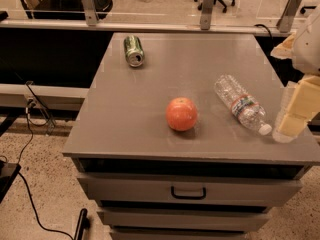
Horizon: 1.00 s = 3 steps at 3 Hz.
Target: Move apple near green can
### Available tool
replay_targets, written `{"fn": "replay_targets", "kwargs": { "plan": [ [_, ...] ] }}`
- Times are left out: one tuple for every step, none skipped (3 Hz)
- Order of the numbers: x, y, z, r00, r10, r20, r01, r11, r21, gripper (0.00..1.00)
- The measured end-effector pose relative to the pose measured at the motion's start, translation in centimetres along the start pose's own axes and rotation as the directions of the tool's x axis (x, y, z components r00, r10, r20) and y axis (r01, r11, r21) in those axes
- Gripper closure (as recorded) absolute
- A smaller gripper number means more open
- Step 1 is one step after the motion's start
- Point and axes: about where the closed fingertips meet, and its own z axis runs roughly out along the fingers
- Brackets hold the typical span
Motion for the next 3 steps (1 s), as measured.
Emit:
{"fn": "replay_targets", "kwargs": {
  "plan": [
    [0.0,0.0,0.0,1.0,0.0,0.0,0.0,1.0,0.0,0.0],
    [-0.8,0.0,0.0,1.0,0.006,0.021,-0.005,0.9997,-0.026,0.0],
    [-5.8,-0.2,1.9,0.993,-0.033,0.116,0.044,0.9946,-0.093,0.0]
  ]
}}
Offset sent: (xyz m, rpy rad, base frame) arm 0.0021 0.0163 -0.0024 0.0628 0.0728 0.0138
